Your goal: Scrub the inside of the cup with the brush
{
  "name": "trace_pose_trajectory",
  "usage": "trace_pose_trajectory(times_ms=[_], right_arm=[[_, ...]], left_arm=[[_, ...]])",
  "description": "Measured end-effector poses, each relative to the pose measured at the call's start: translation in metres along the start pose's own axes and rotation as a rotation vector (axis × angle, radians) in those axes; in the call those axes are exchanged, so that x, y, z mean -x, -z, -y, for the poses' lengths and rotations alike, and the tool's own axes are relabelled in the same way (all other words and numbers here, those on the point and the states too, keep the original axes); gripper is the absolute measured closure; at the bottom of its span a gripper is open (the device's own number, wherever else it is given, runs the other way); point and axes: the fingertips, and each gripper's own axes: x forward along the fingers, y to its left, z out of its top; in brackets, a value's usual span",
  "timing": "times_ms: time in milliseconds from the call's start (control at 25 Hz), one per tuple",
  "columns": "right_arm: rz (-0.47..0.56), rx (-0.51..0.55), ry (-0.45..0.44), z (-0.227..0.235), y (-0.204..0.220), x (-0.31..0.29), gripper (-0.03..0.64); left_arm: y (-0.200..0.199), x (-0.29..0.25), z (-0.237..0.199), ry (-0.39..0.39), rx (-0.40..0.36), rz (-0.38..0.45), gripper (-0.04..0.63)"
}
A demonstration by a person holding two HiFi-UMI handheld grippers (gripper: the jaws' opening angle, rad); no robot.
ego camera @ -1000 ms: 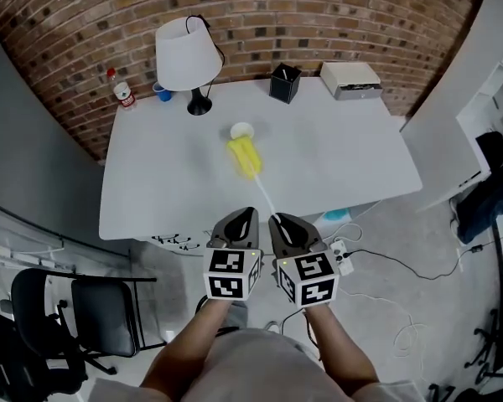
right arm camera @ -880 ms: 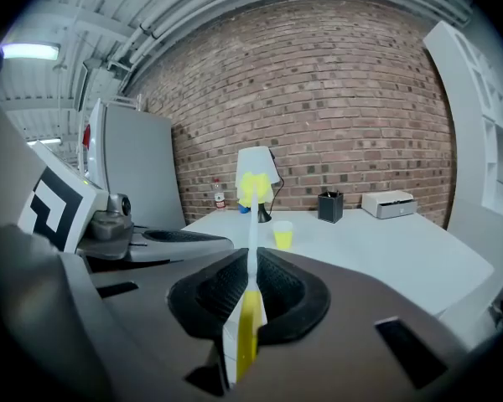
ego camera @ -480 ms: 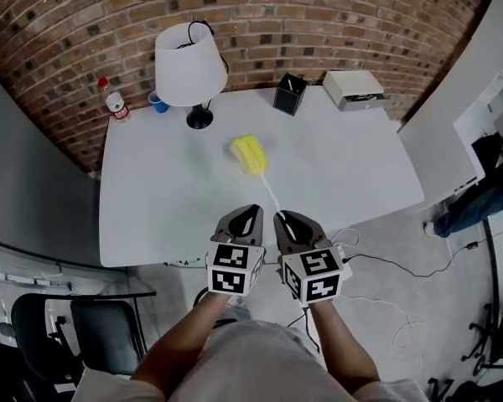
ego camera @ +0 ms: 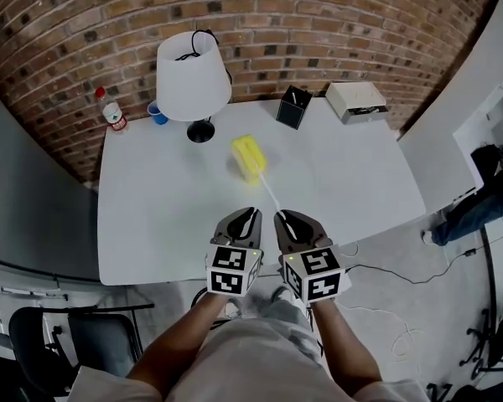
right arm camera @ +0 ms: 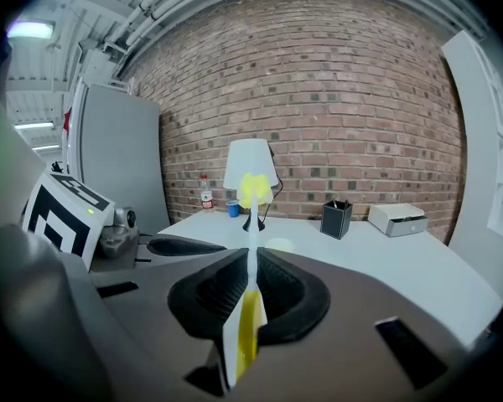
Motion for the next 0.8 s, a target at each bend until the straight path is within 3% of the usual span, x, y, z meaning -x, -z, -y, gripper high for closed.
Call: trace_pose_trajectory(times_ms=[320,600,800], right_arm=[[-0.009,0.071,-0.063,0.034,-0.003,-0.030,0.588],[-0.031,0.132,-0.174,0.062,0.000,-0.059,0.588],[-0.043,0.154,-0.233,0.079,0.005,-0.073,0.588]], left_arm=[[0.012,-0.047,-0.017,-0.081,0.047,0.014,0.569],[0.027,-0.088,-0.040,-0.200,0.100,0.008,0.511],[0.045,-0.111,-0.053,-0.260,0.091,-0.034,0.463]])
